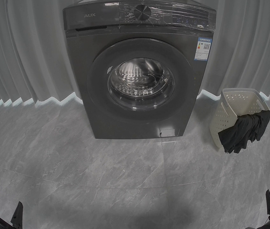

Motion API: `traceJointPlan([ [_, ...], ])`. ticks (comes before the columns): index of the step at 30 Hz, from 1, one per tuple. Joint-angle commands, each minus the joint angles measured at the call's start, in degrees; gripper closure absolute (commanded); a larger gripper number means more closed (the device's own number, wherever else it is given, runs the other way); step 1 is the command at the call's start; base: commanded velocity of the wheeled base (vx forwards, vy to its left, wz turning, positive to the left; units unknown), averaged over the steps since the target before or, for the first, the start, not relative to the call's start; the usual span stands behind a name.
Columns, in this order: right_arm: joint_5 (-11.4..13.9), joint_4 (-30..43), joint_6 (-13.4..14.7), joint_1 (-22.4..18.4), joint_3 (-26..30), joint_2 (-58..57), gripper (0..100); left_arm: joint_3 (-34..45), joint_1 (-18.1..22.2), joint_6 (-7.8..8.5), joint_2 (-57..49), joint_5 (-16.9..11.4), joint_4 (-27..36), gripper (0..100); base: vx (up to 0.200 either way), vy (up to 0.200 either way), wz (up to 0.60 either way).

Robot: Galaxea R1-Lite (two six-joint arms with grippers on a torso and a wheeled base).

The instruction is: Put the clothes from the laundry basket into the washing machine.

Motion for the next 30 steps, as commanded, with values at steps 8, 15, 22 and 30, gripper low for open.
traceJointPlan([
  [8, 0.01, -0.04, -0.09, 0.05, 1.01, -0.94, 0, 0.92, 0.04, 0.14, -0.96, 0.01, -0.01, 0, 0.175, 0.000, 0.00],
  [15, 0.01, -0.04, 0.00, 0.05, 1.01, -0.94, 0, 0.92, 0.04, 0.14, -0.96, 0.10, -0.01, 0, 0.000, -0.057, 0.00],
  [22, 0.01, 0.05, 0.00, 0.05, 1.01, -0.94, 0, 0.92, 0.04, 0.14, -0.96, 0.10, -0.01, 0, 0.000, -0.200, 0.00],
  [30, 0.01, -0.04, -0.09, 0.05, 1.01, -0.94, 0, 0.92, 0.04, 0.14, -0.96, 0.10, -0.01, 0, 0.000, -0.200, 0.00],
])
